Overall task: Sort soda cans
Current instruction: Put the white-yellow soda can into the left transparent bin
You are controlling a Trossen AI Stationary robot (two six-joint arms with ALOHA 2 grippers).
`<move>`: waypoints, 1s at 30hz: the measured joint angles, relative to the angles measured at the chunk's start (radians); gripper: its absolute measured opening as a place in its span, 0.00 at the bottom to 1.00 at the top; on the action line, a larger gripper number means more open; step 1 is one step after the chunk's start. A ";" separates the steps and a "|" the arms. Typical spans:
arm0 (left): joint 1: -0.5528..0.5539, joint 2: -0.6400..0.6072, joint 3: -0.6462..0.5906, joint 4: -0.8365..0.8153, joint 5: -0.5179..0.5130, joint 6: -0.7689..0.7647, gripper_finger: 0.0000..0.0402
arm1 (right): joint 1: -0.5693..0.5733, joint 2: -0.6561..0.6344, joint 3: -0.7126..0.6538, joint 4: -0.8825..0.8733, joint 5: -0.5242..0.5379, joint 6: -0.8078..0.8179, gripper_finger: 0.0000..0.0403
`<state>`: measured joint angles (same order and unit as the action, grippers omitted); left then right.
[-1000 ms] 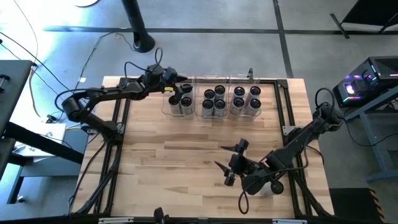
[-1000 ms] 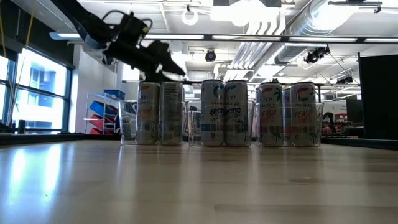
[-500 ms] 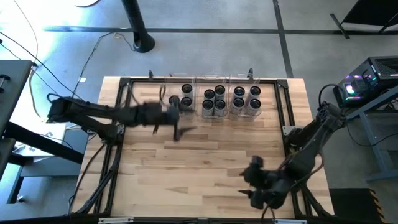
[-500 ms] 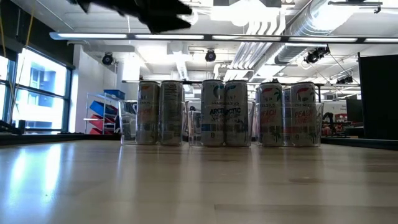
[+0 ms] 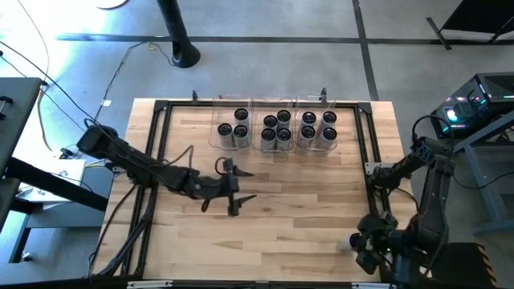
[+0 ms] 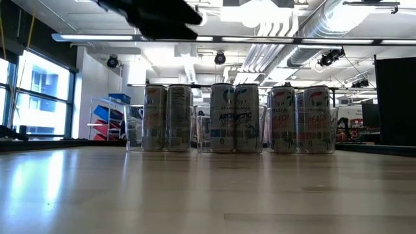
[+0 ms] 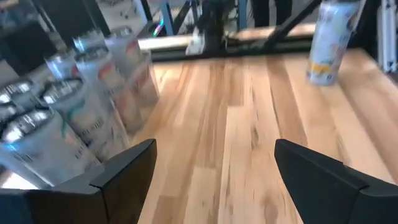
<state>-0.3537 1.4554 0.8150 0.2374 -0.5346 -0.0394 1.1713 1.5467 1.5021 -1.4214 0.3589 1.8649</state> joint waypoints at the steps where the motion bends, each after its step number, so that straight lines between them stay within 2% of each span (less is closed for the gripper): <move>1: 0.000 0.015 0.000 -0.001 0.000 -0.011 0.80 | 0.011 0.000 -0.011 -0.011 0.000 0.025 0.72; 8: 0.000 0.103 0.000 0.052 -0.002 -0.037 0.80 | 0.028 0.000 -0.091 -0.023 -0.010 0.095 0.72; 13: 0.007 0.119 0.000 0.078 -0.002 -0.020 0.80 | 0.017 0.000 -0.124 -0.009 -0.020 0.143 0.72; 30: 0.009 0.119 0.000 0.116 -0.002 -0.018 0.80 | -0.052 -0.004 -0.135 0.013 -0.113 -0.014 0.73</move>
<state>-0.3447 1.5745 0.8146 0.3531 -0.5362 -0.0578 1.1191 1.5425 1.3674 -1.4089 0.2459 1.8510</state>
